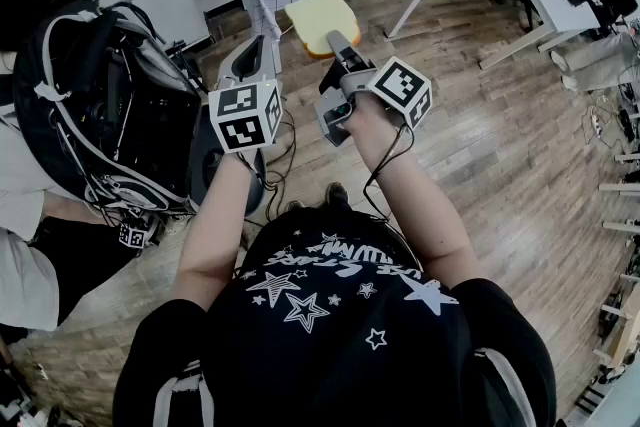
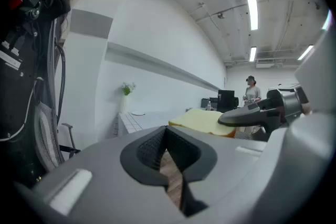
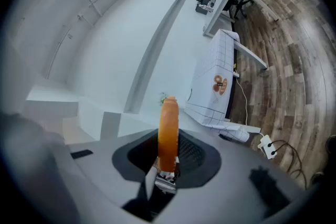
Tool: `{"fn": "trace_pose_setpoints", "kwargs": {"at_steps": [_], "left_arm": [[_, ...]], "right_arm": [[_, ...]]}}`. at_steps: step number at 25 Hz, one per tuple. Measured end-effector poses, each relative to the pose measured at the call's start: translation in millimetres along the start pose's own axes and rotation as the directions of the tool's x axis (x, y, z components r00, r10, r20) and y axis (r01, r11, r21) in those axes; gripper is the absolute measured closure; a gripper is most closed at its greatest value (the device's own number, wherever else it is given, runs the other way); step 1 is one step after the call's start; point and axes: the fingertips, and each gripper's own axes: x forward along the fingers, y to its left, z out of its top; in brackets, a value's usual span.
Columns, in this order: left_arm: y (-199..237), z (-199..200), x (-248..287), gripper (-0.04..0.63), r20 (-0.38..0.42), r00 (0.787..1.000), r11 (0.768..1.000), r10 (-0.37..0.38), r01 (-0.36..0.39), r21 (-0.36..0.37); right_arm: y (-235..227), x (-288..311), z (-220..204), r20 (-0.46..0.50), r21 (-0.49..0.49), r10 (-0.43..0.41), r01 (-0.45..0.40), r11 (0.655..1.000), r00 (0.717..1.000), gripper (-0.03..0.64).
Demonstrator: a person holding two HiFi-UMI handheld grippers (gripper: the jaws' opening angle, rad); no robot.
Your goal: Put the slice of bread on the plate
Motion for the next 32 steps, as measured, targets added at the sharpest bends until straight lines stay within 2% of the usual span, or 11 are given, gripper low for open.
{"fn": "trace_pose_setpoints", "kwargs": {"at_steps": [6, 9, 18, 22, 26, 32], "left_arm": [[-3, -1, -4, 0.586, 0.009, 0.999, 0.999, -0.035, 0.035, 0.002], [-6, 0, -8, 0.586, 0.018, 0.998, 0.998, -0.064, 0.064, -0.007], [1, 3, -16, 0.586, 0.035, 0.995, 0.995, -0.093, 0.094, -0.044], [-1, -2, -8, 0.586, 0.023, 0.994, 0.993, -0.106, 0.107, -0.049], [3, -7, 3, 0.586, 0.019, 0.996, 0.995, -0.087, 0.087, -0.041], [6, 1, 44, 0.586, 0.017, 0.999, 0.999, -0.038, 0.038, -0.037]], "right_arm": [[1, -3, -6, 0.007, -0.058, -0.011, 0.012, 0.998, 1.000, 0.522], [5, -6, -7, 0.009, -0.127, -0.015, 0.016, 0.992, 1.000, 0.522], [17, -11, -12, 0.013, -0.356, -0.025, 0.028, 0.934, 1.000, 0.522], [9, -7, -6, 0.011, -0.366, -0.033, 0.035, 0.930, 0.999, 0.522], [-7, 8, -6, -0.022, -0.338, -0.053, 0.043, 0.940, 0.998, 0.522], [-17, 44, 20, -0.087, -0.366, -0.050, 0.015, 0.931, 0.995, 0.522]]}}
